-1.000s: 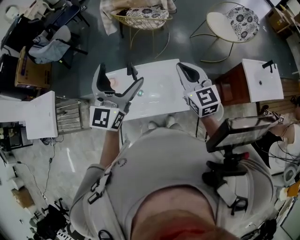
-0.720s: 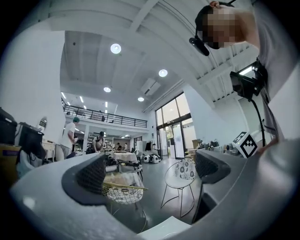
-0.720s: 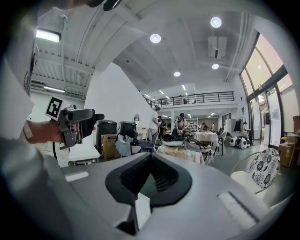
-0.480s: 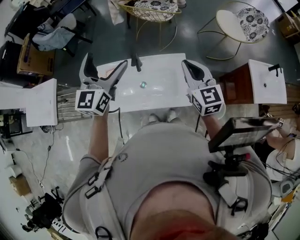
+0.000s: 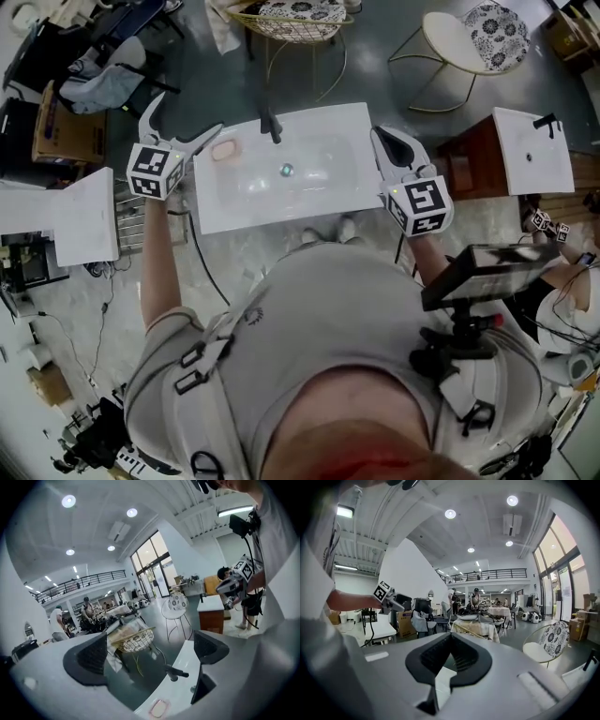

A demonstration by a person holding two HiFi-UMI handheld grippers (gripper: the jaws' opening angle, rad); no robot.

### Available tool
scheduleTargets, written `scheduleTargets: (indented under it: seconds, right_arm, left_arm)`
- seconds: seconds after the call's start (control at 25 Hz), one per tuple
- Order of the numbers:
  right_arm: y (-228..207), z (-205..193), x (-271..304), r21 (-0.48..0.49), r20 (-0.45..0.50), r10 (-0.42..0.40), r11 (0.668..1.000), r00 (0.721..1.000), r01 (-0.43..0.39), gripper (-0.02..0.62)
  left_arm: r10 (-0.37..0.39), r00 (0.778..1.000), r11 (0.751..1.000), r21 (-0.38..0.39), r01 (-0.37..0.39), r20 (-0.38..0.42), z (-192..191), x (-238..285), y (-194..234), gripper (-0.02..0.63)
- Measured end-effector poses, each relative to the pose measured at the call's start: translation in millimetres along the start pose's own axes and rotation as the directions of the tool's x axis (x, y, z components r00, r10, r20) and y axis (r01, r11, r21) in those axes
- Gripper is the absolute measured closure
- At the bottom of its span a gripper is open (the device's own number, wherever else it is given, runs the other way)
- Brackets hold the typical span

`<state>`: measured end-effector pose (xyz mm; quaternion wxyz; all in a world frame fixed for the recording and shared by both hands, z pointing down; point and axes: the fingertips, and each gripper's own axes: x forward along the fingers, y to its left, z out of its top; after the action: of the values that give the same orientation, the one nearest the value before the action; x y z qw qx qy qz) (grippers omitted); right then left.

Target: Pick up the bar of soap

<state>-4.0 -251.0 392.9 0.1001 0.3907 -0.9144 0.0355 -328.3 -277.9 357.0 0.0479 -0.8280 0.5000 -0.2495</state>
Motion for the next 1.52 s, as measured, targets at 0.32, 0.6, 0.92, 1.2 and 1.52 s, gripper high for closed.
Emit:
scheduleTargets:
  seconds: [0.32,0.6,0.92,1.2,1.52]
  right_arm:
    - [0,-14,-18,0.001,-0.038,-0.046,0.999,0.998,0.046,0.594]
    - [-7,-17,-33,-0.005,-0.052,-0.111,0.994,0.992,0.111,0.592]
    - [-14,-32,-46,-0.004,-0.118,-0.171,0.985,0.978,0.171,0.592]
    - [-21,-53,-49,-0.005,-0.187,-0.215,0.976,0.959,0.218,0.592]
    - [-10,-76,-37,0.004,-0.251,-0.213,0.975,0.944,0.221,0.592]
  left_arm:
    - [-0.176,0.931,0.971,0.099,0.217,-0.320,-113,40,39,0.034]
    - [-0.229,0.855,0.947,0.095,0.306,-0.464,-192,72,70,0.041]
    - [-0.258,0.759,0.952,-0.024,0.305,-0.598,-286,95,91,0.079]
    - [-0.352,0.584,0.871,-0.027,0.491,-0.732,-373,101,36,0.179]
    - [-0.451,0.491,0.802,-0.097,0.590,-0.745,-441,112,-22,0.378]
